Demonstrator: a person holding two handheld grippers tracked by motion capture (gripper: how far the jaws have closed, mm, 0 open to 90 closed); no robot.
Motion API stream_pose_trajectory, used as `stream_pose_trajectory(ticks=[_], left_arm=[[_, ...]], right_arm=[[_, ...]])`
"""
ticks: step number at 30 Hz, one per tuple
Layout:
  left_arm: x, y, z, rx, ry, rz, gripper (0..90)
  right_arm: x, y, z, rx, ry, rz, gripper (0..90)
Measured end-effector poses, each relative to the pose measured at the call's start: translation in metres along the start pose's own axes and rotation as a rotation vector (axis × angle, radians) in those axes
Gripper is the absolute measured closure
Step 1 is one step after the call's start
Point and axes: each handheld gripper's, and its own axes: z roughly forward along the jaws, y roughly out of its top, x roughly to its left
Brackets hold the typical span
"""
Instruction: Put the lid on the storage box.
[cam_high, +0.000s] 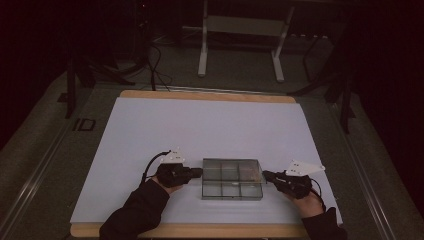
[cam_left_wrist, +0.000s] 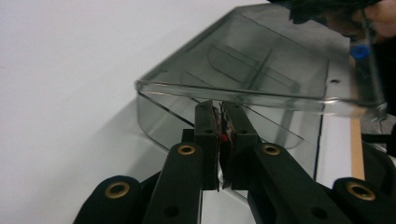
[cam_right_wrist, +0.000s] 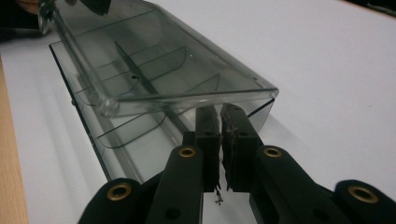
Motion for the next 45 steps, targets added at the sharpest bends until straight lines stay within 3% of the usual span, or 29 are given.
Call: stream_pose_trajectory(ticks=[3, 9, 14, 17, 19, 23, 25, 26, 29, 31, 34, 36, 37, 41, 45], left_arm=[[-0.002, -0.002, 0.003, 0.010, 0.003, 0.013, 87.2], [-0.001, -0.006, 0.004, 0.023, 0.014, 0.000, 85.9], [0.001, -0.010, 0.005, 0.055, 0.046, -0.009, 76.7], [0.003, -0.013, 0.006, 0.073, 0.056, -0.019, 76.0], [0.005, -0.015, 0.006, 0.062, 0.043, -0.037, 75.3], [0.005, -0.015, 0.006, 0.060, 0.056, -0.037, 72.4], [0.006, -0.014, 0.005, 0.058, 0.063, -0.045, 65.3], [0.008, -0.014, 0.004, 0.050, 0.047, -0.055, 64.5], [0.010, -0.014, 0.004, 0.059, 0.057, -0.057, 52.3], [0.012, -0.014, 0.003, 0.051, 0.062, -0.084, 46.0], [0.017, -0.014, 0.002, 0.043, 0.092, -0.119, 23.2], [0.020, -0.014, 0.000, 0.037, 0.095, -0.112, 17.6], [0.022, -0.014, -0.001, 0.031, 0.073, -0.101, 13.0], [0.025, -0.014, -0.004, 0.031, 0.093, -0.101, 4.5], [0.025, -0.014, -0.006, 0.039, 0.136, -0.091, 2.7]], right_arm=[[0.001, -0.003, 0.001, 0.005, 0.001, -0.001, 85.4], [0.000, -0.008, 0.001, 0.012, -0.002, 0.013, 84.4], [-0.003, -0.011, 0.000, -0.010, 0.000, 0.044, 81.6], [-0.004, -0.012, 0.001, -0.001, -0.014, 0.041, 81.5], [-0.005, -0.013, 0.002, 0.003, -0.015, 0.047, 81.4], [-0.008, -0.017, 0.004, 0.017, -0.021, 0.058, 80.0], [-0.010, -0.019, 0.005, 0.022, -0.025, 0.062, 77.2], [-0.011, -0.020, 0.005, 0.025, -0.026, 0.067, 76.8], [-0.014, -0.022, 0.004, 0.022, -0.035, 0.072, 70.6], [-0.015, -0.022, 0.003, 0.019, -0.045, 0.074, 66.7], [-0.018, -0.020, 0.002, 0.010, -0.056, 0.072, 57.0], [-0.019, -0.018, 0.001, 0.009, -0.053, 0.073, 48.9], [-0.019, -0.018, 0.000, 0.008, -0.058, 0.070, 43.6], [-0.019, -0.018, 0.002, 0.016, -0.082, 0.072, 24.5], [-0.019, -0.020, 0.002, 0.004, -0.078, 0.081, 20.8]])
